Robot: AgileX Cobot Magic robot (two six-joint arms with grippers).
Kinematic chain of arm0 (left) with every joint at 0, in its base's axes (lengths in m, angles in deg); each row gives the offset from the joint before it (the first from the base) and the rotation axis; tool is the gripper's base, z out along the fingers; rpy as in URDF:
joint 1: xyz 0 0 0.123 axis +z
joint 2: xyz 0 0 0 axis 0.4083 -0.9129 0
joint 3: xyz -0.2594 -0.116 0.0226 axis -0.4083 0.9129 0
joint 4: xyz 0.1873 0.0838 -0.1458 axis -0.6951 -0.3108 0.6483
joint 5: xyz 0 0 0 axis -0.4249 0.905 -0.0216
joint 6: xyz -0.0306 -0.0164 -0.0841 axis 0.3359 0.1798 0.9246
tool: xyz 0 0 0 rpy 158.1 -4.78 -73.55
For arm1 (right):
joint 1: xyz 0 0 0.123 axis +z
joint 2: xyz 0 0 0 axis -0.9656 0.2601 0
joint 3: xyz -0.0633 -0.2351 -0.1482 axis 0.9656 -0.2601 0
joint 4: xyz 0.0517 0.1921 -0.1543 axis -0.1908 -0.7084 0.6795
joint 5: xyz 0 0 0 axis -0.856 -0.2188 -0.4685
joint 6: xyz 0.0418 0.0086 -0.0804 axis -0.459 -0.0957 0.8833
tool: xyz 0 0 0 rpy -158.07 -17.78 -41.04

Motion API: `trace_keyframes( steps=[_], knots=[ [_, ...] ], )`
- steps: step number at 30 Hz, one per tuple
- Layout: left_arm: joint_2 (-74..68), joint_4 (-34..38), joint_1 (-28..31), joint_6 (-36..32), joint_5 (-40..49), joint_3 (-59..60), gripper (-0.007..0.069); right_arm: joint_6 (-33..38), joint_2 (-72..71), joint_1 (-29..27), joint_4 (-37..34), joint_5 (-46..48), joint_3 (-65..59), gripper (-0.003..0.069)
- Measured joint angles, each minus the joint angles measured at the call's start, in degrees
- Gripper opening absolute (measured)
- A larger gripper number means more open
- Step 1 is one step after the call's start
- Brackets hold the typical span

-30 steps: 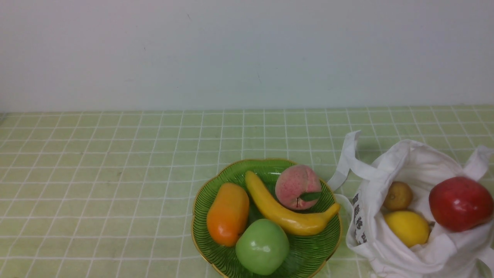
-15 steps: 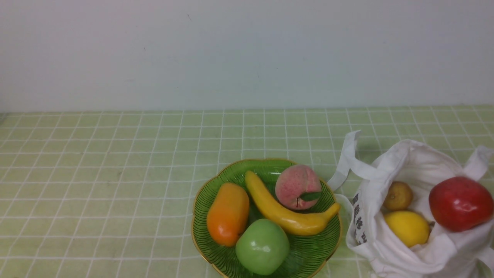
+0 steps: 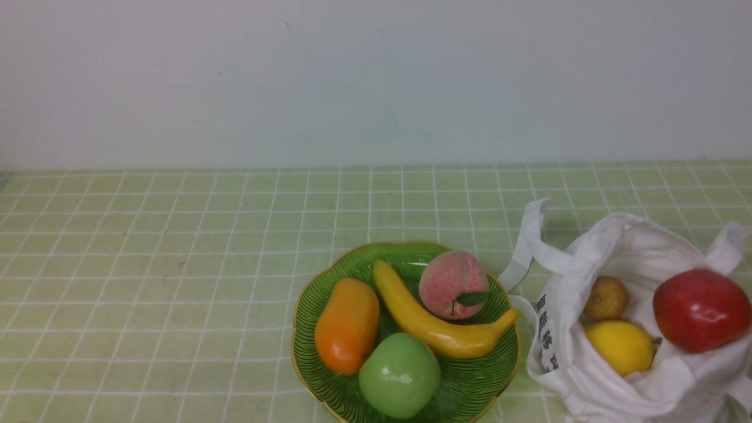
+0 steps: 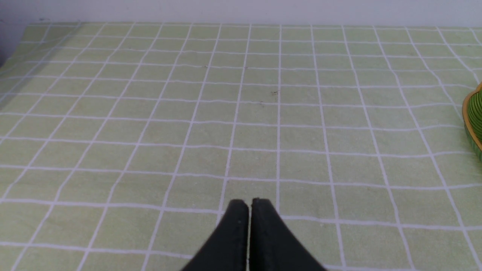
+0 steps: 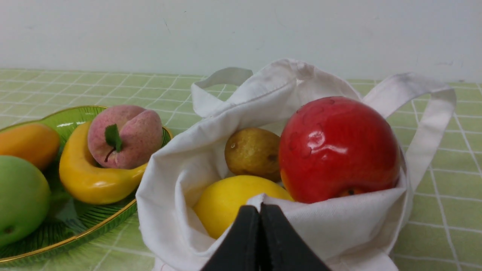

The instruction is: Take the fruit out of the bag on the green coffee tablecloth and place them on the plate.

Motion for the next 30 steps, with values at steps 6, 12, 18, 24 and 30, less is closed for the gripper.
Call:
trace_keyframes(
  steps=[6,12,18,24,30],
  knots=[
    [0.0,0.0,0.0,0.0,0.0,0.0,-0.0008,1.0,0.0,0.0,0.0,0.2,0.0,-0.0015],
    [0.0,0.0,0.0,0.0,0.0,0.0,-0.0008,1.0,0.0,0.0,0.1,0.2,0.0,-0.0015],
    [0.0,0.0,0.0,0.0,0.0,0.0,-0.0008,1.0,0.0,-1.9,2.0,0.4,0.1,-0.0015],
    [0.0,0.0,0.0,0.0,0.0,0.0,-0.0008,1.0,0.0,-3.0,2.6,0.5,0.1,-0.0015],
    [0.0,0.0,0.0,0.0,0.0,0.0,-0.0008,1.0,0.0,-3.0,2.6,0.5,0.1,-0.0015]
  ],
)
